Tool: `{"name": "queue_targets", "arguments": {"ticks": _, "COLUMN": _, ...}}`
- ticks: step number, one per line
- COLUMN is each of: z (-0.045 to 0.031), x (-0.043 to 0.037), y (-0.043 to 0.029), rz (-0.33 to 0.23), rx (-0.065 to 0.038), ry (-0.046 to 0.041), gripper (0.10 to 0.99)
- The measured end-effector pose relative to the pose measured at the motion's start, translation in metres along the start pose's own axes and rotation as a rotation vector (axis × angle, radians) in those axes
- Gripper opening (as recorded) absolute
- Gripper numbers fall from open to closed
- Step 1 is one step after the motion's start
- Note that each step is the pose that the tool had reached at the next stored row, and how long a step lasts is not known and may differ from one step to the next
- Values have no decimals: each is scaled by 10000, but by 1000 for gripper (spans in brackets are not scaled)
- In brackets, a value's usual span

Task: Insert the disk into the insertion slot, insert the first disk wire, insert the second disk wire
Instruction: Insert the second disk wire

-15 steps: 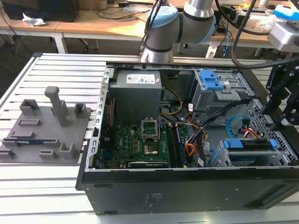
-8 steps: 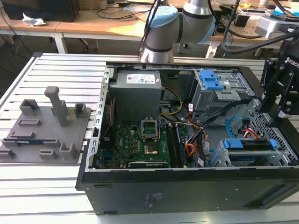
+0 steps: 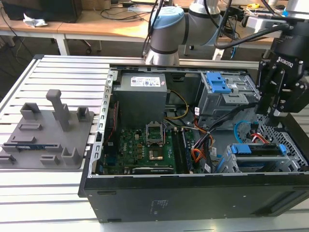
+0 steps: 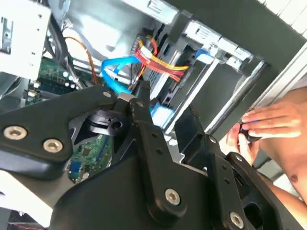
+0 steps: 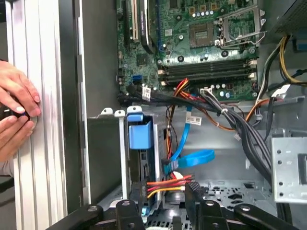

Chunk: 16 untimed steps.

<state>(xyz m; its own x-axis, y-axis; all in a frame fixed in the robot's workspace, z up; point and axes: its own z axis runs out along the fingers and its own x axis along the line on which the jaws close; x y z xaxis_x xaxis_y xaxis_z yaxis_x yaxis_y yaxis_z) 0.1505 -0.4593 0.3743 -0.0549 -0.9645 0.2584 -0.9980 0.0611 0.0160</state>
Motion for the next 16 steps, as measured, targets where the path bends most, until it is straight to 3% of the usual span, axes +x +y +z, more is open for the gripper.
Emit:
{"name": "queue_targets", "arguments": {"ticks": 1, "z": 8, "x": -2, "y": 3, "rz": -107, "rx": 31, "ry": 35, "gripper": 482}}
{"name": "queue_targets", "arguments": {"ticks": 3, "z": 25, "x": -8, "y": 3, "rz": -802, "rx": 224, "ry": 151, "gripper": 482}}
{"name": "queue_targets", "arguments": {"ticks": 4, "z": 39, "x": -14, "y": 50, "rz": -879, "rx": 245, "ry": 207, "gripper": 482}}
{"name": "queue_targets", "arguments": {"ticks": 5, "z": 75, "x": -24, "y": 141, "rz": -875, "rx": 245, "ry": 249, "gripper": 482}}
{"name": "queue_targets", "arguments": {"ticks": 7, "z": 110, "x": -30, "y": 198, "rz": -873, "rx": 247, "ry": 339, "gripper": 482}}
{"name": "queue_targets", "arguments": {"ticks": 9, "z": 126, "x": -36, "y": 204, "rz": -873, "rx": 248, "ry": 451, "gripper": 482}}
{"name": "queue_targets", "arguments": {"ticks": 11, "z": 126, "x": -36, "y": 204, "rz": -882, "rx": 251, "ry": 466, "gripper": 482}}
{"name": "queue_targets", "arguments": {"ticks": 12, "z": 129, "x": -38, "y": 205, "rz": -869, "rx": 312, "ry": 462, "gripper": 482}}
{"name": "queue_targets", "arguments": {"ticks": 14, "z": 130, "x": -37, "y": 222, "rz": -738, "rx": 768, "ry": 458, "gripper": 482}}
{"name": "queue_targets", "arguments": {"ticks": 15, "z": 133, "x": -37, "y": 235, "rz": -703, "rx": 884, "ry": 454, "gripper": 482}}
{"name": "queue_targets", "arguments": {"ticks": 16, "z": 135, "x": -37, "y": 240, "rz": -701, "rx": 888, "ry": 459, "gripper": 482}}
